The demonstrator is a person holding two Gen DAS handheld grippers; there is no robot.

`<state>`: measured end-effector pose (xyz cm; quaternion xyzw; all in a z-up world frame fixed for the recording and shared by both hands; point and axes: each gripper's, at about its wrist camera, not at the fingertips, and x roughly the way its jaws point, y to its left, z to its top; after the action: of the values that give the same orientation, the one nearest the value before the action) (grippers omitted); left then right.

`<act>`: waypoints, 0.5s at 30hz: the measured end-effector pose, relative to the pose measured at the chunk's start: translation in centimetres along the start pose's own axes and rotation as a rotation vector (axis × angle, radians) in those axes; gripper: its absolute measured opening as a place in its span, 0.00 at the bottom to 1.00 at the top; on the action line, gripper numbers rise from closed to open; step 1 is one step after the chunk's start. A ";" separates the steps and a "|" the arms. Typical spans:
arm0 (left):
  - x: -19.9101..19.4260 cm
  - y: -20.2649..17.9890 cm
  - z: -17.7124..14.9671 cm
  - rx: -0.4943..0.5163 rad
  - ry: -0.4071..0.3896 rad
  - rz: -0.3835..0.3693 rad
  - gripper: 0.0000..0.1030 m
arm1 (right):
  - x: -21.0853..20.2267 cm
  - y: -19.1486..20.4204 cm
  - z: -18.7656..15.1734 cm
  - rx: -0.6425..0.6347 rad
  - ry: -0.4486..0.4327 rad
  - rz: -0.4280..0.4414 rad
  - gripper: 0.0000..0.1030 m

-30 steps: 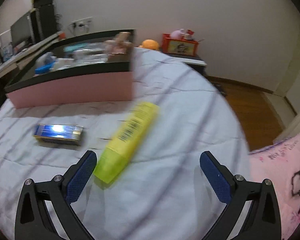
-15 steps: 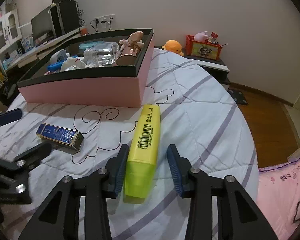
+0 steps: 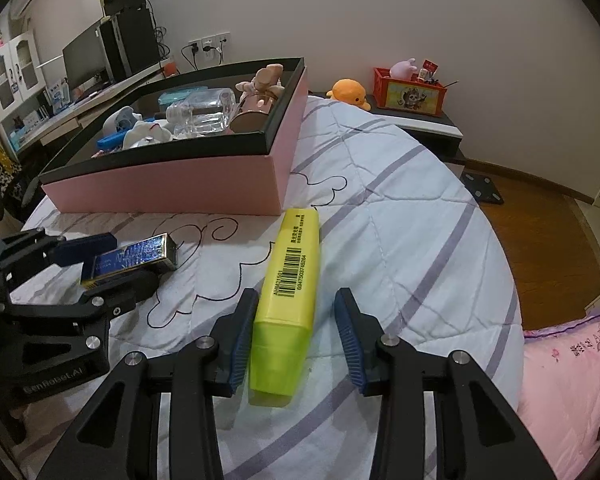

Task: Organize rigid objects
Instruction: 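Grasp the blue-gold box with the left tool while the right tool grasps the yellow highlighter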

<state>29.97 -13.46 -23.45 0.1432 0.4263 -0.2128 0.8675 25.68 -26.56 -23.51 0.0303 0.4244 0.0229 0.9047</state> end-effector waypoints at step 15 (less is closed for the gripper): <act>-4.1 3.1 -6.1 -0.156 -0.023 0.019 0.20 | -2.8 2.4 -3.5 -0.038 0.010 0.130 0.27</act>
<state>25.07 -7.13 -23.61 0.0767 0.4303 -0.1724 0.8827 21.15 -24.20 -23.37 0.0404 0.4255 0.0897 0.8996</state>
